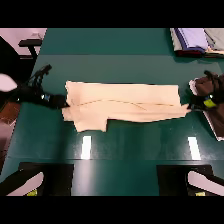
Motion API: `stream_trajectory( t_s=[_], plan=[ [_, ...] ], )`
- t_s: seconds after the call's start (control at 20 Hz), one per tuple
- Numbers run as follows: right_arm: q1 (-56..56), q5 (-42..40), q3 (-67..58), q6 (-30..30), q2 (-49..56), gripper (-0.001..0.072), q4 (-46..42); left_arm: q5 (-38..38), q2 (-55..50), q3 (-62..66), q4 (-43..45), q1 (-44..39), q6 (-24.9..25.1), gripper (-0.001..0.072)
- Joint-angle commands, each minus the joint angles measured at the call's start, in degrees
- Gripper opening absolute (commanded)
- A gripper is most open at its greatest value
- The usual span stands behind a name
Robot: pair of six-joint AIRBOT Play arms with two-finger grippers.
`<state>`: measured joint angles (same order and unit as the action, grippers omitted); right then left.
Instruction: Fold the shirts.
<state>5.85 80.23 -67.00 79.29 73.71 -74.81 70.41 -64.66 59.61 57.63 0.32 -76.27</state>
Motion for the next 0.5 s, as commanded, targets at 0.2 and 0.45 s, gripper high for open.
stream_trajectory(
  t_s=[0.2, 0.45],
  plan=[
    [-2.56, -0.52, -22.14, 1.88, 19.19, 0.0017, 0.63, -9.03, -24.68, 23.34, 0.09, 0.02, 4.76, 0.0026],
    [-2.56, -1.05, -30.73, 1.88, 27.17, 0.0023, 6.32, -15.76, -30.86, 25.97, -2.69, 0.02, 4.72, 0.003]
  ],
)
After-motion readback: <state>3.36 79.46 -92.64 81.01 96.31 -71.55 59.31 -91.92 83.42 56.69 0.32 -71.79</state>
